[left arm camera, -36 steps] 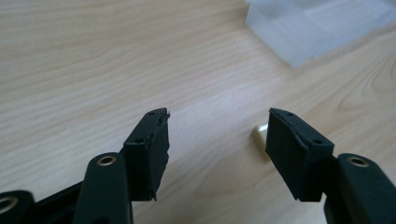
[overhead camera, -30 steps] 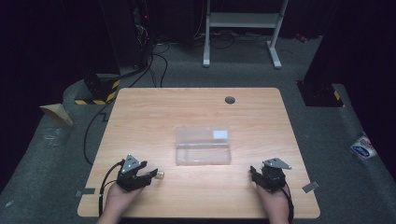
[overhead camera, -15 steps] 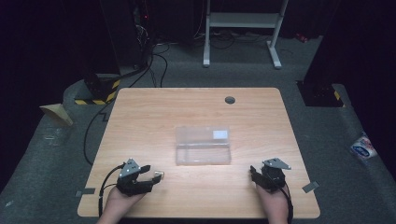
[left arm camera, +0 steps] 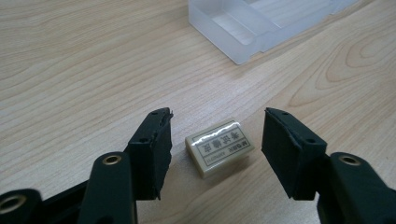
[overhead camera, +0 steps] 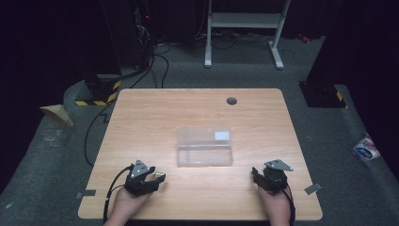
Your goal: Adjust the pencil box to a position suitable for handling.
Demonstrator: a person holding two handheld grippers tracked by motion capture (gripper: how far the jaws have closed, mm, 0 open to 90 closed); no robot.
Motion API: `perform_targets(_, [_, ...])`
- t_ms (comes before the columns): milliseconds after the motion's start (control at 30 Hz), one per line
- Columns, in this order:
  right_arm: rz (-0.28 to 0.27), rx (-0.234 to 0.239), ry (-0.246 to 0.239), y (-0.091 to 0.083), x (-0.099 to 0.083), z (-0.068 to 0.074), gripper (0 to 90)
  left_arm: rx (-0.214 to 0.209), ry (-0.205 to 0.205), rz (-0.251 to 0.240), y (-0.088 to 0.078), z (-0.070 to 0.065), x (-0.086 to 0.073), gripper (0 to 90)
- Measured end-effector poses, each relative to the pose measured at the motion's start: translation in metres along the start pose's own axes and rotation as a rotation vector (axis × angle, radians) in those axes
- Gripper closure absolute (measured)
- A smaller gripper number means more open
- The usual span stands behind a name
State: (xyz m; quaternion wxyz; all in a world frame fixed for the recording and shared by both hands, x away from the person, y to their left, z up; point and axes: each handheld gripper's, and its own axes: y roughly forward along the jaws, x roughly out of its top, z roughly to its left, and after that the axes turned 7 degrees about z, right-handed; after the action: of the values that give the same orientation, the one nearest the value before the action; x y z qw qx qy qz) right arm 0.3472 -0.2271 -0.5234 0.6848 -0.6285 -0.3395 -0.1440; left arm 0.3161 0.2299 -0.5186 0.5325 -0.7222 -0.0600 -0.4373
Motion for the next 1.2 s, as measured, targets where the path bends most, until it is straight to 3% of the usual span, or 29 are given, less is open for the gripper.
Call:
perform_targets(33, [0.0, 0.0, 0.0, 0.0, 0.0, 0.0, 40.3, -0.005, -0.006, -0.002, 0.001, -0.002, -0.001, 43.6])
perform_targets(100, [0.0, -0.003, 0.001, 0.0, 0.0, 0.001, 40.3, 0.008, 0.03, 0.017, 0.002, -0.002, -0.002, 45.4])
perform_targets(200, [-0.003, -0.009, -0.003, 0.0, 0.0, 0.001, 40.3, -0.007, 0.007, 0.035, 0.004, 0.0, -0.004, 48.4])
perform_targets(300, [-0.002, -0.011, -0.002, 0.0, 0.0, 0.001, 40.3, 0.009, -0.004, 0.041, 0.005, -0.004, -0.003, 49.6])
perform_targets(400, [-0.008, -0.016, -0.018, 0.0, 0.0, 0.001, 40.3, 0.033, 0.017, 0.041, 0.007, -0.01, -0.002, 52.1])
perform_targets(933, [-0.008, -0.025, -0.015, 0.0, 0.0, 0.002, 40.4, 0.051, 0.041, 0.025, 0.008, -0.011, -0.001, 56.0])
perform_targets(1200, [-0.009, -0.027, -0.02, 0.0, 0.0, 0.002, 40.4, 0.036, 0.024, -0.009, 0.004, -0.011, -0.001, 56.2])
